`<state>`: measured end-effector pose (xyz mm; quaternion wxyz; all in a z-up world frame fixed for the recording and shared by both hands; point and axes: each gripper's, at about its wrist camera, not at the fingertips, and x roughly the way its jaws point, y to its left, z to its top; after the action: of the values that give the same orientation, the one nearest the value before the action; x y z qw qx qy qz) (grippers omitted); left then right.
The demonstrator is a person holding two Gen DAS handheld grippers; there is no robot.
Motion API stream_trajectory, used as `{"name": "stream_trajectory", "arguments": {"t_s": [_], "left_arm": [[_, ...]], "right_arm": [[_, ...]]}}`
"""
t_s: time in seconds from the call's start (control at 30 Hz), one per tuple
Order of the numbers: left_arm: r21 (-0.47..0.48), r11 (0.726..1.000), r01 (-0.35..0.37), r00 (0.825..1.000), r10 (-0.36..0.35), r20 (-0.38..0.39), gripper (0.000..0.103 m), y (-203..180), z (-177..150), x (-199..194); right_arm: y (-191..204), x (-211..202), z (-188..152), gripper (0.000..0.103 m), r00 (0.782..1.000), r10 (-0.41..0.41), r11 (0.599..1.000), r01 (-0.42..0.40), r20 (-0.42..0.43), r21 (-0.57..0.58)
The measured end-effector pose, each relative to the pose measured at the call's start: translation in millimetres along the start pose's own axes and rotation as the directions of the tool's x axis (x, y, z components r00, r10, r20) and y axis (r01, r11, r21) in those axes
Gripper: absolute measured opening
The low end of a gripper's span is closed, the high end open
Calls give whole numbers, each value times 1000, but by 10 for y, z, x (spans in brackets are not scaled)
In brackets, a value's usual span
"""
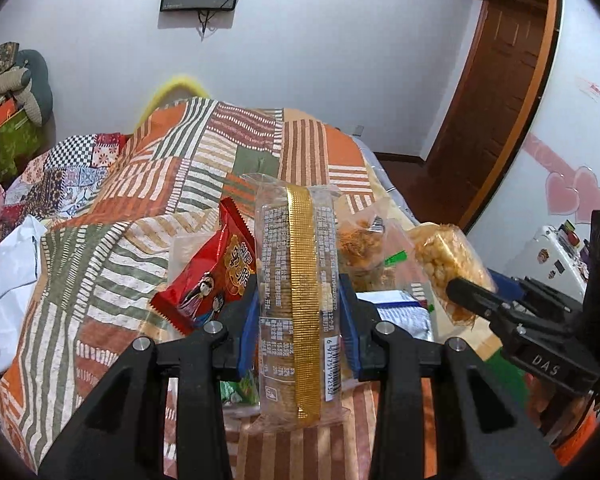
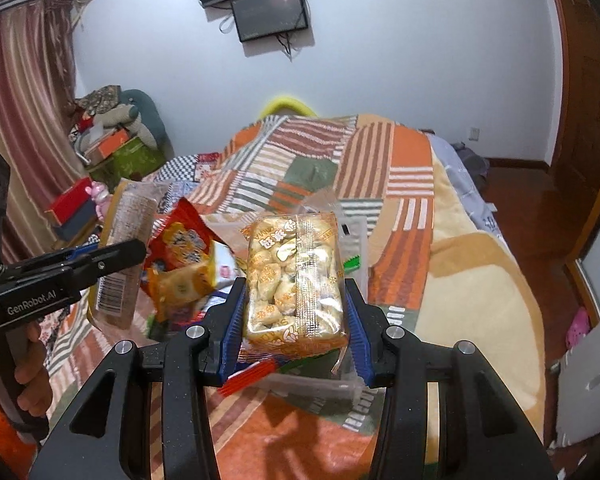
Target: Organize snacks
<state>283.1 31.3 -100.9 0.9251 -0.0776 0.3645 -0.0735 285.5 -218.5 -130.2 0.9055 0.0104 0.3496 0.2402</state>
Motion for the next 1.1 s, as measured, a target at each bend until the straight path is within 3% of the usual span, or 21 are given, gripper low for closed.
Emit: {"name": "stream_trajectory", "arguments": {"t_s": [0.23,0.5,0.77,1.0,1.07,1.1], "left_arm": [[-21,1000,-9,1000,9,-27,37,3,-39,249],[-10,1000,0,1000,0,-25,40,-21,-60,172],[24,999,-34,996,32,85,40,-106,-67,-422],[31,999,-36,969,27,244,40,-268,-105,-1265],[25,999,-46,957,37,289,49,-302,-124,-1493],[23,998,-53,949,43,313,58,-320,-146,-1597]], "right_arm": [[-83,195,-54,43,998,-7,1000,8,-64,18],[-49,116,-24,45,996,-34,999,33,-84,-15],[152,-506,102,50,999,-22,998,24,37,-59],[382,-1279,157,59,981,40,997,-26,188,-76],[449,-1481,173,62,971,58,996,-42,232,-76],[480,-1570,171,65,966,66,996,-49,251,-75]]}}
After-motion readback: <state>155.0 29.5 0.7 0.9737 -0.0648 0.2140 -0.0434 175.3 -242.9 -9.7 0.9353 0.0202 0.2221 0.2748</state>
